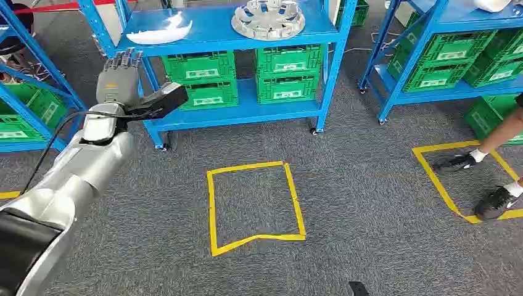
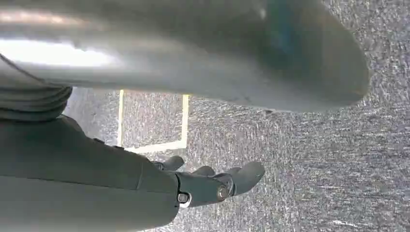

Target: Take the parts from the cabinet and place them on the table.

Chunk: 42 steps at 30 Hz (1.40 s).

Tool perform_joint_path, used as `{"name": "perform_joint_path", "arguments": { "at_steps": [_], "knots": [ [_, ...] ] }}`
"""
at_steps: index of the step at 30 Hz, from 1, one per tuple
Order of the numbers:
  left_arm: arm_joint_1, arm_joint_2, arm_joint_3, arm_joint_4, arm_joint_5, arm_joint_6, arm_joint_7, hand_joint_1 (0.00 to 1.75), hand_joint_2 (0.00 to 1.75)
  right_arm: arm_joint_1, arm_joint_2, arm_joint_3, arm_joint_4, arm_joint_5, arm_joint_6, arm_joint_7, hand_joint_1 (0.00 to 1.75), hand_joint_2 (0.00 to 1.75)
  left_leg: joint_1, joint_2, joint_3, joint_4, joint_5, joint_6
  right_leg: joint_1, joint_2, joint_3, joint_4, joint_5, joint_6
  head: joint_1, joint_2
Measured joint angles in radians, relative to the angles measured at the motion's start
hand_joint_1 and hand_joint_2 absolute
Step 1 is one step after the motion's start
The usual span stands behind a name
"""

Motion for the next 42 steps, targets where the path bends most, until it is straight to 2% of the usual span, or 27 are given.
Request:
{"name": "perform_joint_path", "arguments": {
  "at_steps": [5,8,14,20,25,29,30,31,32,34,35,36,37,38,39,40,41,42],
  "knots": [
    [0.0,-0.038,0.0,0.001,-0.005,-0.006,0.011,0.0,0.0,0.0,0.0,-0.012,0.0,-0.01,-0.002,0.001,0.0,0.0,0.0,0.0,-0.001,0.0,0.0,0.0,-0.001,0.0,0.0,0.0,0.0,0.0,0.0,0.0],
    [0.001,-0.042,0.0,0.003,-0.007,0.003,0.017,0.0,0.0,0.0,0.001,-0.013,0.0,0.0,-0.001,0.004,0.0,0.0,0.0,0.001,-0.002,0.0,0.0,0.0,-0.001,0.0,0.0,0.0,0.0,0.0,0.0,0.0],
    [0.002,-0.021,0.0,0.005,-0.007,0.014,0.012,0.0,0.0,0.001,0.001,-0.013,0.0,0.016,0.008,0.002,0.0,0.0,0.0,0.001,-0.001,0.0,0.0,0.0,0.0,0.0,0.0,0.0,0.0,0.0,0.0,0.0],
    [0.011,0.035,0.008,0.005,0.011,0.047,-0.006,0.0,0.0,-0.011,0.001,-0.013,0.0,0.048,0.021,0.003,0.0,0.0,-0.001,0.001,-0.001,0.001,0.001,-0.001,-0.002,0.001,-0.001,0.0,0.002,0.002,0.0,0.0],
    [0.016,0.052,0.009,0.005,0.011,0.047,0.002,0.0,0.0,-0.015,0.001,-0.013,0.0,0.049,0.02,0.012,0.0,0.0,-0.002,-0.002,-0.005,0.008,0.002,0.001,-0.003,0.0,-0.002,0.0,0.005,0.007,0.0,0.0],
    [0.016,0.046,0.009,0.005,0.004,0.046,0.002,0.0,0.0,-0.015,0.001,-0.013,0.0,0.043,0.02,0.013,0.0,0.0,-0.006,0.0,-0.013,0.012,0.005,0.008,-0.007,0.002,-0.006,-0.004,0.011,0.017,0.0,0.0],
    [0.016,0.043,0.009,0.003,0.0,0.046,0.005,0.0,0.0,-0.015,0.0,-0.013,0.0,0.04,0.02,0.012,0.0,0.0,0.001,0.002,-0.007,0.0,0.012,0.018,0.0,0.005,-0.006,-0.004,0.011,0.021,0.0,0.0],
    [0.016,0.038,0.009,0.001,-0.002,0.046,0.009,0.0,0.0,-0.014,-0.001,-0.013,0.0,0.037,0.02,0.01,0.0,0.0,0.006,0.008,0.001,-0.006,0.017,0.024,-0.001,-0.012,-0.014,0.008,0.004,0.024,0.0,0.0],
    [0.013,0.036,0.009,0.001,-0.003,0.046,0.01,0.0,0.0,-0.016,0.0,-0.013,0.0,0.036,0.02,0.009,0.0,0.0,0.007,0.011,-0.001,-0.007,0.019,0.027,0.001,-0.027,-0.047,0.062,-0.021,0.028,0.007,0.0],
    [0.016,0.035,0.009,0.002,-0.004,0.045,0.011,0.0,0.0,-0.018,-0.001,-0.013,0.0,0.035,0.019,0.007,0.0,0.0,0.007,0.018,-0.002,-0.006,0.019,0.029,-0.005,-0.036,-0.138,0.224,-0.072,0.033,0.008,0.0],
    [0.018,0.034,0.009,0.002,-0.005,0.044,0.011,0.0,0.0,-0.018,-0.001,-0.013,0.0,0.035,0.019,0.007,0.0,0.0,0.007,0.021,-0.001,-0.006,0.016,0.03,-0.006,-0.037,-0.186,0.298,-0.084,0.035,0.009,0.0],
    [0.021,0.033,0.009,0.002,-0.005,0.044,0.011,0.0,0.0,-0.016,-0.001,-0.013,0.0,0.035,0.019,0.007,0.0,0.0,0.007,0.022,0.001,-0.005,0.012,0.029,-0.009,-0.039,-0.215,0.324,-0.073,0.037,0.009,0.0],
    [0.022,0.031,0.009,0.002,-0.005,0.044,0.011,0.0,0.0,-0.016,-0.001,-0.013,0.0,0.035,0.019,0.007,0.0,0.0,0.008,0.023,0.007,-0.005,0.006,0.026,-0.013,-0.042,-0.218,0.296,-0.032,0.038,0.009,0.0],
    [0.022,0.03,0.009,0.002,-0.005,0.044,0.011,0.0,0.0,-0.016,-0.001,-0.013,0.0,0.035,0.019,0.007,0.0,0.0,0.009,0.024,0.016,-0.005,-0.002,0.022,-0.015,-0.044,-0.195,0.227,0.021,0.037,0.009,0.0],
    [0.022,0.029,0.009,0.002,-0.005,0.044,0.011,0.0,0.0,-0.016,-0.001,-0.013,0.0,0.036,0.019,0.007,0.0,0.0,0.011,0.026,0.03,-0.003,-0.015,0.017,-0.016,-0.048,-0.152,0.12,0.088,0.037,0.009,0.0],
    [0.022,0.029,0.009,0.002,-0.005,0.044,0.011,0.0,0.0,-0.016,-0.001,-0.013,0.0,0.036,0.019,0.007,0.0,0.0,0.012,0.03,0.037,-0.001,-0.028,0.012,-0.015,-0.057,-0.127,0.046,0.115,0.036,0.009,0.0],
    [0.019,0.029,0.009,0.004,-0.005,0.044,0.011,0.0,0.0,-0.016,0.001,-0.013,0.005,0.036,0.019,0.008,0.0,0.0,0.005,0.032,0.027,-0.002,-0.036,0.004,-0.007,-0.064,-0.116,0.061,0.094,0.035,0.011,0.0],
    [0.019,0.029,0.009,0.003,-0.005,0.043,0.011,0.0,0.0,-0.021,0.002,-0.013,0.007,0.036,0.019,0.008,0.0,0.0,0.004,0.03,0.021,0.002,-0.041,-0.002,-0.01,-0.06,-0.103,0.022,0.064,0.023,0.011,0.0]
  ]
}}
